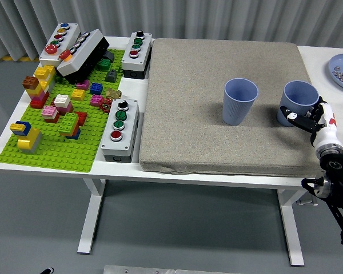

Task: Pick cup pour cup place

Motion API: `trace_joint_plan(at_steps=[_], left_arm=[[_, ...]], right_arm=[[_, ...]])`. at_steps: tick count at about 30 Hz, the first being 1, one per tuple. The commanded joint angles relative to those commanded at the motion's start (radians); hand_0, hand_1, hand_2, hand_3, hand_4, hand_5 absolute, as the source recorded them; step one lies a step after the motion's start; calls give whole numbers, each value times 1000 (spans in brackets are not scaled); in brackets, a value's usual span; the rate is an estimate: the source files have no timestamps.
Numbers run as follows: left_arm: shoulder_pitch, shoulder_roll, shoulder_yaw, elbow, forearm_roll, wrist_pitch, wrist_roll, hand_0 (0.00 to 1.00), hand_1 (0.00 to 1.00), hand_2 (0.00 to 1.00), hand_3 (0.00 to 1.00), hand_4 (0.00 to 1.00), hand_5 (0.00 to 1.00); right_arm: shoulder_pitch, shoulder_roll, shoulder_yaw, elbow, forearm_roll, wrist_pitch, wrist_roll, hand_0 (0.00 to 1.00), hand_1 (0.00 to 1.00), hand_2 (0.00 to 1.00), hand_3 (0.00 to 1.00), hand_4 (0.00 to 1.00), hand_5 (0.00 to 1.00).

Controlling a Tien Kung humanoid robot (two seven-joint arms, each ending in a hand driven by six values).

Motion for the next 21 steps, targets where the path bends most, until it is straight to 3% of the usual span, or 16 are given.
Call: trace_joint_plan(at_steps=[1, 6, 7, 12, 13, 21], left_arm=[[0, 0, 0, 0, 0, 0, 0, 818, 777, 841, 756, 544, 998], [1, 0, -1, 0, 1, 0, 0, 818, 777, 841, 756, 544, 998], [1, 0, -3, 0, 2, 0, 0, 819, 776, 841, 755, 545, 998], [2, -1, -6, 0, 5, 0, 0, 819, 776, 841, 755, 545, 998], [2, -1, -7, 0, 7, 0, 1, 819, 777, 841, 755, 544, 998], [0, -2, -12, 0, 11, 0, 2, 818, 777, 841, 755, 544, 998]], right_arm=[[0, 0, 3, 2, -4, 7, -1, 854, 769, 680, 746, 674, 4], [-1, -2, 23, 11, -21, 50, -22, 854, 769, 680, 746, 674, 4], [-2, -2, 26, 13, -24, 58, -27, 925, 871, 897, 901, 801, 174], [-3, -3, 47, 18, -43, 95, -49, 925, 871, 897, 901, 801, 174], [-2, -4, 52, 20, -49, 99, -56, 945, 914, 960, 939, 830, 212], [-2, -5, 66, 21, -59, 103, -66, 947, 915, 968, 948, 828, 208]])
